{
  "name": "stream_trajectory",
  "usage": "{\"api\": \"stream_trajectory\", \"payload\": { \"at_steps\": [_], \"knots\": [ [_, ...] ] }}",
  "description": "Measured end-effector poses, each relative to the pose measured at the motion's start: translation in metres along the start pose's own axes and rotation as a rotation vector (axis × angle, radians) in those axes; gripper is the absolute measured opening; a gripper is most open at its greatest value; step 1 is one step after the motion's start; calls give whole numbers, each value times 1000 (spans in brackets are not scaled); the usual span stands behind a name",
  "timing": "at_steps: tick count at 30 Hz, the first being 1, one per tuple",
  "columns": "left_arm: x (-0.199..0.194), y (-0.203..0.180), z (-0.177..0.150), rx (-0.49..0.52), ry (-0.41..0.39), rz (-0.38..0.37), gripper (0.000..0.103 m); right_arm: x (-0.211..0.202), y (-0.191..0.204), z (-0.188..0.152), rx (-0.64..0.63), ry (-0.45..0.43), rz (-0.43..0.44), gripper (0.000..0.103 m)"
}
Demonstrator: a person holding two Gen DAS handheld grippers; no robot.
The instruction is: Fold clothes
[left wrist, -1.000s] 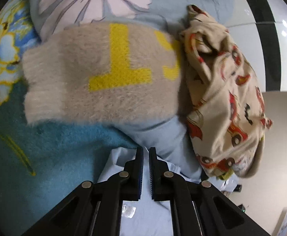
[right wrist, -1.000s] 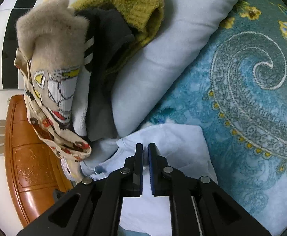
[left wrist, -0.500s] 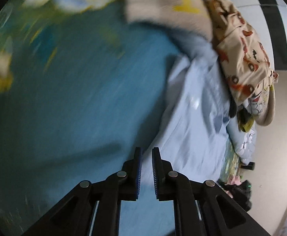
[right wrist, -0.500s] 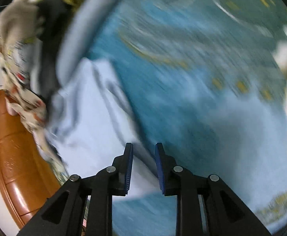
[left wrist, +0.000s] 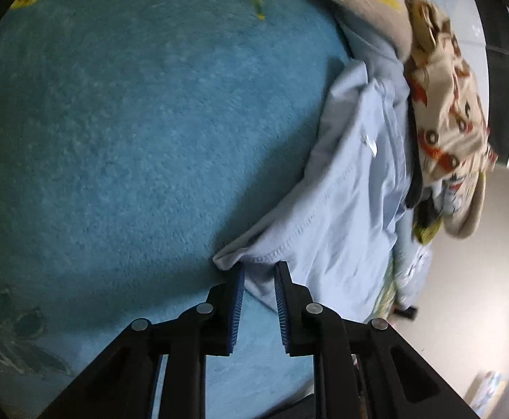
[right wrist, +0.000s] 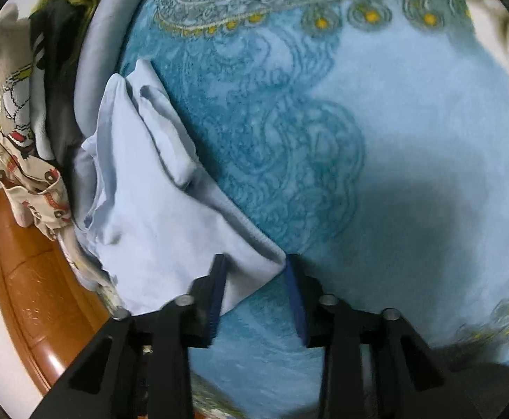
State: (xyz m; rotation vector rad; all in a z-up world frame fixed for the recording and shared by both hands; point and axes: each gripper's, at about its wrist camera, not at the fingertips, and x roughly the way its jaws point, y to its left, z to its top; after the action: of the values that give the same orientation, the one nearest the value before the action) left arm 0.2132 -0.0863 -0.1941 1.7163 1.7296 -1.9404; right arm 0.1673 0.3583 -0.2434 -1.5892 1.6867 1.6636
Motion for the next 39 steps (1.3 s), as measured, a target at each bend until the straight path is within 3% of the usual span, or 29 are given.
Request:
{"api": "stream_trajectory", "payload": {
  "at_steps": [2, 3, 5, 11, 13, 16, 18, 20, 24, 29, 32, 33, 36, 39],
  "knots": [
    [-4, -3, -1, 17, -26, 26, 12, 0, 2, -2, 5, -16, 12, 9],
    [-7, -4, -2, 28, -40, 41, 6, -2, 5, -4, 0, -32, 23, 8],
    [-17, -12, -4, 48, -68, 49, 4, -11, 14, -7, -33, -81, 32, 7],
    [-68, -52, -18, 157, -120, -16, 3, -57, 43, -28, -194, -204, 86, 5],
    [-73, -52, -29, 217, -110, 39, 3, -70, 45, -39, -251, -229, 98, 5],
    [-62, -26, -35, 198, -80, 105, 3, -55, 16, -43, -198, -171, 13, 5],
    [-54, -6, -36, 160, -62, 138, 0, -52, 10, -41, -148, -153, 29, 5],
    [-48, 9, -36, 129, -49, 163, 0, -52, 18, -41, -182, -163, -7, 5],
    [-64, 21, -23, 70, -59, 77, 0, -47, 25, -44, -215, -151, -53, 5],
    [-77, -9, -2, 218, -106, 113, 2, -48, 27, -45, -225, -136, -68, 9],
    [-77, -30, 17, 305, -118, 150, 6, -55, 24, -43, -217, -160, -83, 12],
    [-73, -42, 22, 335, -125, 158, 13, -58, 26, -40, -220, -185, -103, 17],
    [-54, -68, 39, 416, -137, 189, 34, -58, 43, -27, -275, -240, -144, 20],
    [-29, -97, 58, 475, -135, 227, 35, -50, 69, -11, -336, -250, -132, 23]
  ]
}}
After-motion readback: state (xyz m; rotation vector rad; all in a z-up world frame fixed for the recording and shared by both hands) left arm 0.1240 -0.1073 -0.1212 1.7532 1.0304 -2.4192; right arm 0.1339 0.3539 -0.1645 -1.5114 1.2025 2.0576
